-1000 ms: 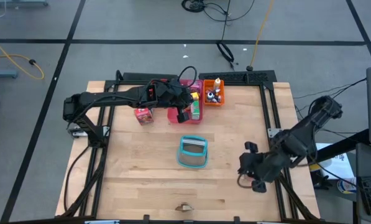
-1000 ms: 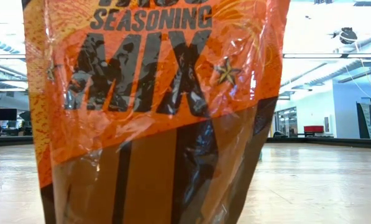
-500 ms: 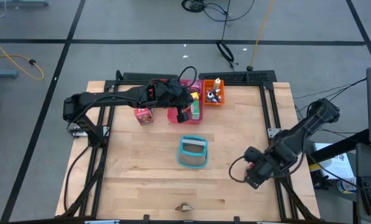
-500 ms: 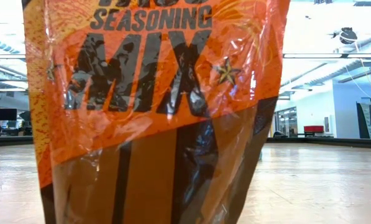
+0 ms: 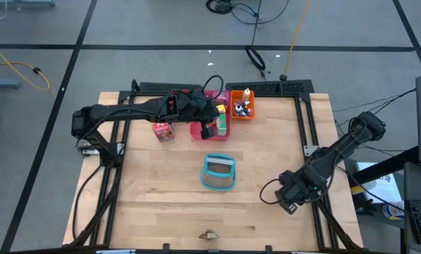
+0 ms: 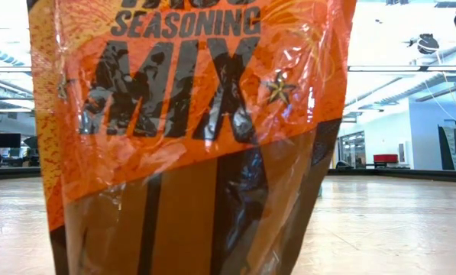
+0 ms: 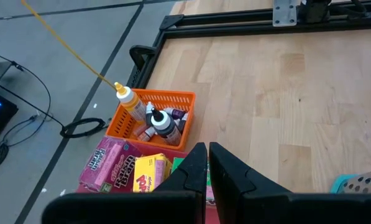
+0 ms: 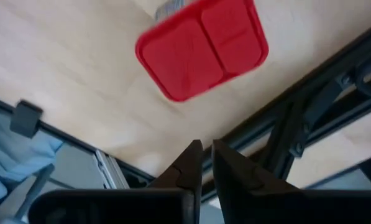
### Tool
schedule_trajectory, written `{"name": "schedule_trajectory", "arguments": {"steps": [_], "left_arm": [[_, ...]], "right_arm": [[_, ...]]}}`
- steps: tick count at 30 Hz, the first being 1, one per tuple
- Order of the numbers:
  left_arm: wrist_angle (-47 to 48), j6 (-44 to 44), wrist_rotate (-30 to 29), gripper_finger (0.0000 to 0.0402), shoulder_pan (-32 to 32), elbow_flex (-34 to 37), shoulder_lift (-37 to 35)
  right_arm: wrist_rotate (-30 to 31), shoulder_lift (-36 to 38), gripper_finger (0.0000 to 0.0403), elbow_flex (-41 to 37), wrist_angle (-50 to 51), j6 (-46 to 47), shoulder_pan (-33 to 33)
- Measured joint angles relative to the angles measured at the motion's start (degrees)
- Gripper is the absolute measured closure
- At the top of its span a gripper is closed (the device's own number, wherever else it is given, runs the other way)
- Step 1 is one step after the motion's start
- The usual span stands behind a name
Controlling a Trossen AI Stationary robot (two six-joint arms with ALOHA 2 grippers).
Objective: Pick & Place Kitchen Items
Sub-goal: Put the red seasoning can into the red bin
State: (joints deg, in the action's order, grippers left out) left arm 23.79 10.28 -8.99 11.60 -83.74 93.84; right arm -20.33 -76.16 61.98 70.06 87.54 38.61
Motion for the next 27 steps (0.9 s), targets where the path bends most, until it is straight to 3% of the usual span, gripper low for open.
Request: {"name": "schedule_trajectory", "arguments": {"steps": [7,12,15,27], "left_arm": [[-0.02,0.25,0.0,0.038,0.0,0.01,0.0],[0.0,1.22,0.02,0.038,0.0,0.02,0.0],[-0.01,1.44,0.02,0.038,0.02,0.0,0.0],[0.07,1.57,0.04,0.038,0.0,0.0,0.0]], "right_arm": [[6.96,1.88,0.0372,-0.04,0.0,6.44,0.11],[9.24,2.8,0.0343,-0.04,-4.31,7.12,0.07],[11.35,2.93,0.0312,-0.04,-6.33,6.63,0.07],[8.05,2.89,0.0138,-5.47,-11.21,9.78,-0.06]]}}
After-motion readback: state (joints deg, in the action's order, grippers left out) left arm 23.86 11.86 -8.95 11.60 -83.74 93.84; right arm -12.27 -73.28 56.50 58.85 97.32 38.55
